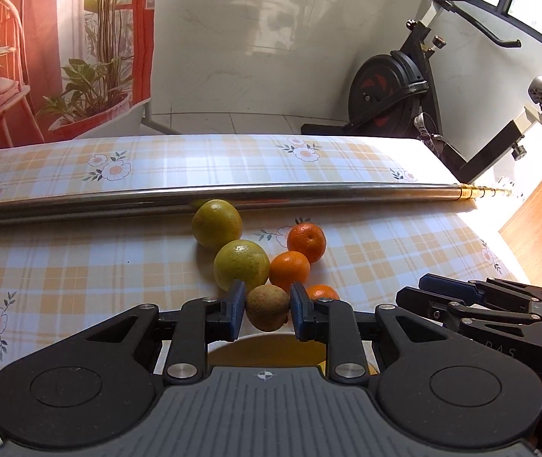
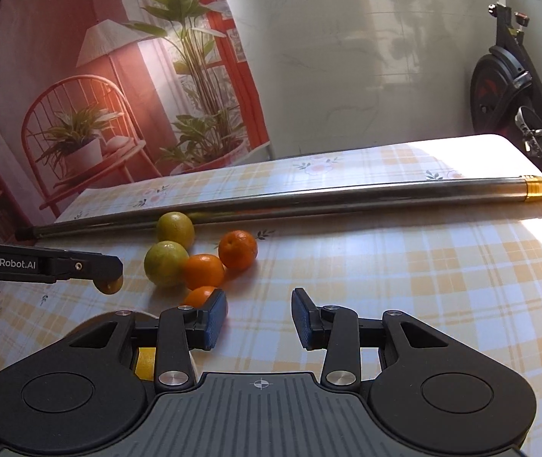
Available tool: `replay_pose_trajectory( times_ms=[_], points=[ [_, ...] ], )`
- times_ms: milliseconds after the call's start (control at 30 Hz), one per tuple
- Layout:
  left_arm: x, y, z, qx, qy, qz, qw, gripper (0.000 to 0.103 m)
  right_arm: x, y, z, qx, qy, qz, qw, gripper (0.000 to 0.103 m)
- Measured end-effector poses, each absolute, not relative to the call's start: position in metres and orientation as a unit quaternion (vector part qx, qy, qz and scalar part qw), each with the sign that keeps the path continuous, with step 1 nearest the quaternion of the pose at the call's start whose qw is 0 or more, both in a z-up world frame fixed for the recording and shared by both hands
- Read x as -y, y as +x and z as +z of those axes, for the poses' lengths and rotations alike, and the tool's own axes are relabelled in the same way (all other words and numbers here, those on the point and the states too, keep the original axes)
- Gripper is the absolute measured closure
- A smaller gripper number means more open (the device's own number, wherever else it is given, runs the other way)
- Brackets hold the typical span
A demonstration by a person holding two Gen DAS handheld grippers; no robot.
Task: Organize fruits
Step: 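Lift the kiwi with the left tool while the right tool grasps a mandarin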
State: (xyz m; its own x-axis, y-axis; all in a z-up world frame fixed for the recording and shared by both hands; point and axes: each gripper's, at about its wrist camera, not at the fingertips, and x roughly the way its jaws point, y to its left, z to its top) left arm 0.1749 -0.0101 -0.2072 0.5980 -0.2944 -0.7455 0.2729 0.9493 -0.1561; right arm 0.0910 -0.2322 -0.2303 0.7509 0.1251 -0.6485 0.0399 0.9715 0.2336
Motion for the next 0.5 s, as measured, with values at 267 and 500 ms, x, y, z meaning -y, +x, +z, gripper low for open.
replay_pose_trajectory(
  times_ms=[267,500],
  points=[
    [-0.026,0.151,-0.2,-0.385,-0.024,-0.128,0.914,0.076,0.202,0.129,-0.249,-0.387,0.11,0.054,0.914,0.066],
    [-0.044,0.136,-0.205,-0.379,-0.051,-0.11,0.917,0.076,0.191,0.148,-0.263,-0.407,0.122,0.06,0.903,0.063]
  ],
)
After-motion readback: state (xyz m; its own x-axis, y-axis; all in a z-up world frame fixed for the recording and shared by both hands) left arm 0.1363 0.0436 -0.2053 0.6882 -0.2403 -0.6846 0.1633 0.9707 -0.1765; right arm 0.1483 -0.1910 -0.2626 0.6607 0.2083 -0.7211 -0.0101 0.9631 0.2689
